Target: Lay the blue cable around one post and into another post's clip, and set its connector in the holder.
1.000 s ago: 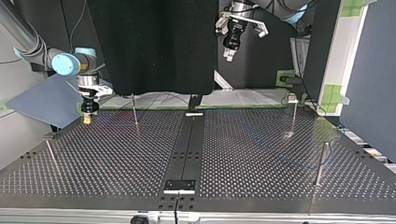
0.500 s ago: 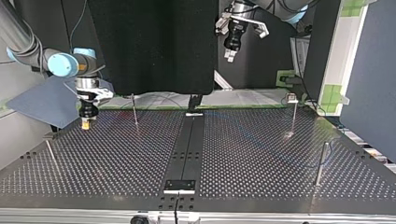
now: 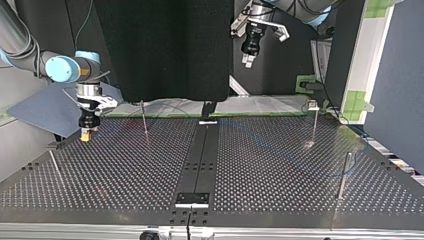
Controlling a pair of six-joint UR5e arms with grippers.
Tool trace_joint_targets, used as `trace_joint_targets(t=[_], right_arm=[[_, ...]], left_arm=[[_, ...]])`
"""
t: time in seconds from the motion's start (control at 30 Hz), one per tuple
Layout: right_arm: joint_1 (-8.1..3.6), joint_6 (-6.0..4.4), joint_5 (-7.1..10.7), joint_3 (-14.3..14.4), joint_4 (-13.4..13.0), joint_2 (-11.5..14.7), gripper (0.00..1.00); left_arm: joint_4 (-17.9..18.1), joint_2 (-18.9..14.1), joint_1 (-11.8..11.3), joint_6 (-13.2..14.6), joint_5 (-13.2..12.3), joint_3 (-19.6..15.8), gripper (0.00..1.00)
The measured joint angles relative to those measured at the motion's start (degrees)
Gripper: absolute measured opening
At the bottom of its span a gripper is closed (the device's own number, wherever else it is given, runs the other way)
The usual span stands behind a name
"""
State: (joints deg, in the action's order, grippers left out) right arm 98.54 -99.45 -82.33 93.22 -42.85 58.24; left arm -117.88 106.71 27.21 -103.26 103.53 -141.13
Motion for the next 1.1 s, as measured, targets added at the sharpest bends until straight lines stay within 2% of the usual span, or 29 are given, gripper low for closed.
trace_joint_targets(t=[0.2,0.53,0.63,0.9,1.1], right_arm=[[-0.44,-0.05,-1.11,0.0,2.4,2.3,0.00],[-0.71,-0.14,-1.26,0.0,7.2,5.7,0.00],[-0.92,-0.49,-1.32,0.0,8.7,6.2,0.00],[-1.96,-1.16,-2.75,0.0,12.6,8.2,0.00],[-2.92,-1.19,-2.93,0.0,13.9,10.6,0.00]], left_arm=[[-0.1,0.0,-0.3,0.1,0.0,0.0,1.00],[-0.8,0.0,-0.7,0.4,-0.1,0.0,1.00],[-1.0,0.0,-0.8,0.4,-0.1,0.0,1.00],[-1.4,0.0,-1.0,0.7,-0.1,0.0,1.00],[-1.5,0.0,-1.0,0.7,-0.1,0.0,1.00]])
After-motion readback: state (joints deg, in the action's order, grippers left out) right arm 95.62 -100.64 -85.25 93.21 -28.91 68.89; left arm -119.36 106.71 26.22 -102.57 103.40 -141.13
